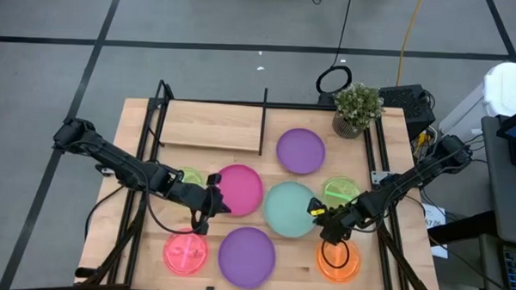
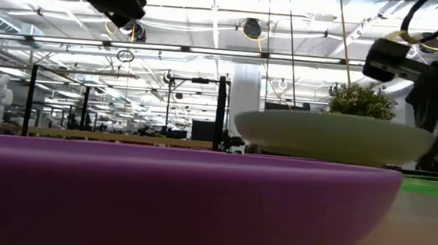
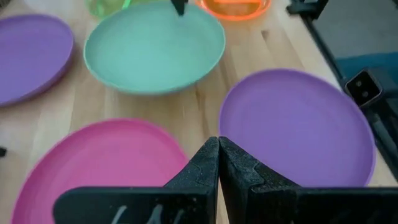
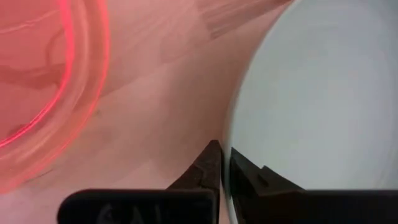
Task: Place and stack plates onto a shelf
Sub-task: Put the blue plate on the shelf
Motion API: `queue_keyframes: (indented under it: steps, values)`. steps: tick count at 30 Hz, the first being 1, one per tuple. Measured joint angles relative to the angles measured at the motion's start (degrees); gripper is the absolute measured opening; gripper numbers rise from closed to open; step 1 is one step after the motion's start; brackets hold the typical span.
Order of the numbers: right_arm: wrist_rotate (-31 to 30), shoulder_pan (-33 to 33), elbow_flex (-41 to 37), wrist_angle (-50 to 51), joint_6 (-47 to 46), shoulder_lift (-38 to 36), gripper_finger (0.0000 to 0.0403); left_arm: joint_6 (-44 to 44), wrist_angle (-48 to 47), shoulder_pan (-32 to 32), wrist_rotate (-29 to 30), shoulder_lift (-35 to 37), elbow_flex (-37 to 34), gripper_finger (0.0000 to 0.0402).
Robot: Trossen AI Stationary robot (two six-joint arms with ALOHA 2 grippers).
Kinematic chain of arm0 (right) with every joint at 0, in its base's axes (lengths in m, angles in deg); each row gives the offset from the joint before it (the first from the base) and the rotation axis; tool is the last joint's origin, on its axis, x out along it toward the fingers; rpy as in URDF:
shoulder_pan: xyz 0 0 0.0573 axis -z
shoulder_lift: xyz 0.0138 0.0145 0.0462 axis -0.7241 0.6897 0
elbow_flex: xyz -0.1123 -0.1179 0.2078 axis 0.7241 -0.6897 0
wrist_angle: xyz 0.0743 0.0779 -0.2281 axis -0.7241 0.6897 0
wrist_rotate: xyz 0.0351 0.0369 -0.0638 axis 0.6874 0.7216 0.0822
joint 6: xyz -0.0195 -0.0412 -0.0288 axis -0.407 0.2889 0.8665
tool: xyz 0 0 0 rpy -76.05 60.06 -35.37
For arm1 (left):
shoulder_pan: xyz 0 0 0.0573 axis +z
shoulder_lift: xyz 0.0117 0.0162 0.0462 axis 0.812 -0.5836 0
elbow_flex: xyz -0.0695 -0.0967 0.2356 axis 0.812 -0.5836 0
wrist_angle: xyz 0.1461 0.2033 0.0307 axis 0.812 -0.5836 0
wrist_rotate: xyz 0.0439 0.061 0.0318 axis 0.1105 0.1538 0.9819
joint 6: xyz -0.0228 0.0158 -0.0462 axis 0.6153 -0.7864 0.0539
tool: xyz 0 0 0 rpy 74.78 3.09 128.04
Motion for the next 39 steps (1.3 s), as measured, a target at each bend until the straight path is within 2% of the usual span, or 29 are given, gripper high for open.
queue_keyframes:
  steps: [4, 10, 13, 19, 21, 25, 29, 33, 39]
  values:
    - [-1.0, -0.02, 1.83, 0.0, -0.31, 0.0, 0.0002, -2.09, 2.37, 0.0, 0.07, 0.0, 0.0, 0.0015]
    - [-0.97, 1.07, 6.61, -0.06, -0.37, 0.0, 0.0001, -4.53, 7.72, 1.14, 5.6, 0.0, 0.0, 0.0017]
    - [1.89, 2.4, 8.98, 0.27, -0.45, 0.0, 0.0001, -5.5, 8.8, 1.76, 5.82, 0.0, 0.0, 0.0037]
    - [4.96, 4.49, 12.92, 0.67, 0.86, 0.0, 0.0001, -9.1, 9.76, 1.09, 5.8, 0.0, 0.0, 0.0131]
    - [5.12, 4.98, 13.78, 0.57, 1.4, 0.0, 0.0001, -12.74, 10.73, 0.07, 5.46, 0.0, 0.0, 0.0169]
    - [10.27, 6.1, 14.14, -0.53, 2.4, 0.0, 0.0, -19.96, 16.21, -1.75, 5.35, -0.51, 0.0, 0.0243]
    - [12.62, 6.62, 14.14, -2.39, 2.86, 0.48, 0.0, -26.49, 20.72, -3.26, 5.23, -2.11, 0.03, 0.0289]
    - [16.16, 7.18, 14.15, -5.14, 3.98, 1.88, 0.0, -30.51, 21.05, -2.8, 1.8, -5.01, 0.09, 0.0292]
    - [21.52, 8.96, 14.16, -6.77, 4.31, 4.77, 0.0, -30.33, 22.24, -2.33, -1.26, -8.64, 0.09, 0.0258]
